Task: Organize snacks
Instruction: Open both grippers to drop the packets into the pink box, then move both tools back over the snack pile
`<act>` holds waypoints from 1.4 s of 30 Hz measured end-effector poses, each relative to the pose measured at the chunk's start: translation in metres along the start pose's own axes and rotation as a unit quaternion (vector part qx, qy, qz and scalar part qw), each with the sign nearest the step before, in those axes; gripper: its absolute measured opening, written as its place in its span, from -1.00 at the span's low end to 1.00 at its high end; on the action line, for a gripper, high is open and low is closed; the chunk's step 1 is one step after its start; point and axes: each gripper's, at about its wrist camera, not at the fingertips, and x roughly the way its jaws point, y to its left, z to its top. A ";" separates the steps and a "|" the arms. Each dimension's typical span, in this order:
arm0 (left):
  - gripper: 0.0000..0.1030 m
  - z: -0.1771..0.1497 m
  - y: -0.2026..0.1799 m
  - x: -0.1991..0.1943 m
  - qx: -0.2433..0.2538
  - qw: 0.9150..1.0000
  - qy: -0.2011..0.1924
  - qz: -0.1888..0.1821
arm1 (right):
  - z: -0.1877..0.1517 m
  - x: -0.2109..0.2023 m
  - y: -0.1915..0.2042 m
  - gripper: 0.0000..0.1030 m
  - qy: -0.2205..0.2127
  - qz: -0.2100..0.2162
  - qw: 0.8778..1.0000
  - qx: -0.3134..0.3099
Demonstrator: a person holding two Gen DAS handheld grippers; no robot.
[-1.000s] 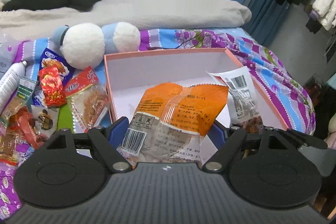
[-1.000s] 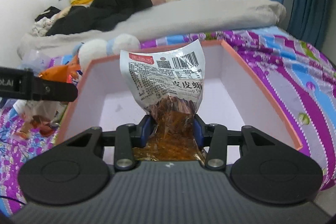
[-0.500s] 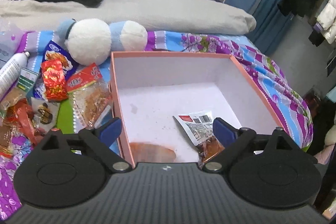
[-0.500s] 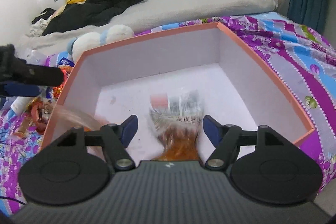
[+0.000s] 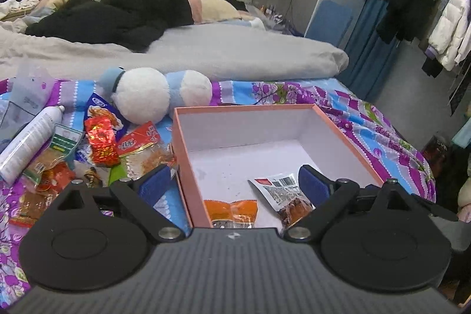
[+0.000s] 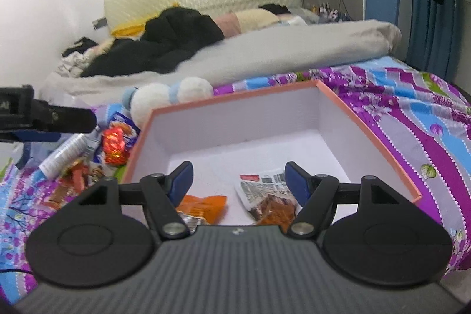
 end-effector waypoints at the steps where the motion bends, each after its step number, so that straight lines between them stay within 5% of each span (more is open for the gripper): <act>1: 0.86 -0.005 0.002 -0.007 0.004 1.000 -0.005 0.001 | -0.001 -0.005 0.003 0.38 -0.007 0.002 1.000 0.001; 12: 0.86 -0.052 0.043 -0.057 -0.010 0.999 -0.018 0.039 | -0.022 -0.044 0.044 0.38 -0.047 0.051 0.998 -0.011; 42: 0.86 -0.142 0.113 -0.139 -0.058 0.995 -0.003 0.085 | -0.110 -0.088 0.124 0.38 -0.010 0.120 0.992 -0.049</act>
